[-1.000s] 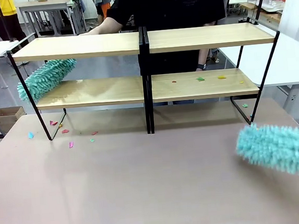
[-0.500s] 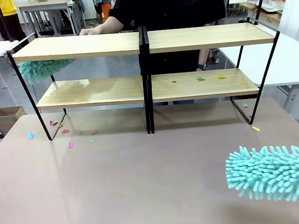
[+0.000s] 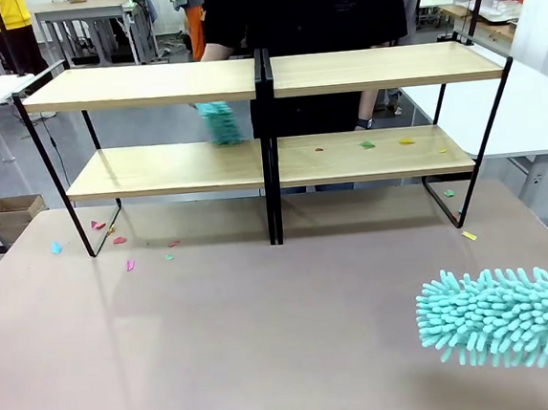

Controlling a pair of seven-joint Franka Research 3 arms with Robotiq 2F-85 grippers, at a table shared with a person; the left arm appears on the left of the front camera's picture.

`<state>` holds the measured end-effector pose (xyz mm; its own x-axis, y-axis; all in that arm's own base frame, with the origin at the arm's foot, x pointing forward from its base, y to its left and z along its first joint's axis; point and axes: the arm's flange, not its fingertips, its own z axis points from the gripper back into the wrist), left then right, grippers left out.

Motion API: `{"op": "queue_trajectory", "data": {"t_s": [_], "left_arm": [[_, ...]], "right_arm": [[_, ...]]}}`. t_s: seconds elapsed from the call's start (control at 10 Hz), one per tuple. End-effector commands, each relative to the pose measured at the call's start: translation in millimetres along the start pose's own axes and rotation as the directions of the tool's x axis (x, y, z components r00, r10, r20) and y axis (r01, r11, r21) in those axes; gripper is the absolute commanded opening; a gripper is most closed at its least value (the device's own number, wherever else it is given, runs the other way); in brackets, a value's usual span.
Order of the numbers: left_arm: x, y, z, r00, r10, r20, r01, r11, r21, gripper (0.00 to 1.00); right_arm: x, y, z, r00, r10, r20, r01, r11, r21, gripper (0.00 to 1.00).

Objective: Clean the shelves.
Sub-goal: Clean another randomly selected level of the Shelf with the Duster.

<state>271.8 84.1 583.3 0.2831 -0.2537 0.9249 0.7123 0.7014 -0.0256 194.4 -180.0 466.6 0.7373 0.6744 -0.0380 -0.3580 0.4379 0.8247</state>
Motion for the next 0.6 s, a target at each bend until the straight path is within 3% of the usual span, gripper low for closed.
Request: {"op": "queue_trajectory", "data": {"t_s": [0.0,0.5], "left_arm": [[-0.4,0.0,-0.4,1.000,0.000,-0.004,0.000,1.000,0.002,1.00],[-0.4,0.0,-0.4,1.000,0.000,-0.004,0.000,1.000,0.002,1.00]], "right_arm": [[-3.1,6.1,-4.0,0.999,0.037,0.013,-0.037,0.999,-0.002,0.13],[-3.1,6.1,-4.0,0.999,0.037,0.013,-0.037,0.999,-0.002,0.13]]}}
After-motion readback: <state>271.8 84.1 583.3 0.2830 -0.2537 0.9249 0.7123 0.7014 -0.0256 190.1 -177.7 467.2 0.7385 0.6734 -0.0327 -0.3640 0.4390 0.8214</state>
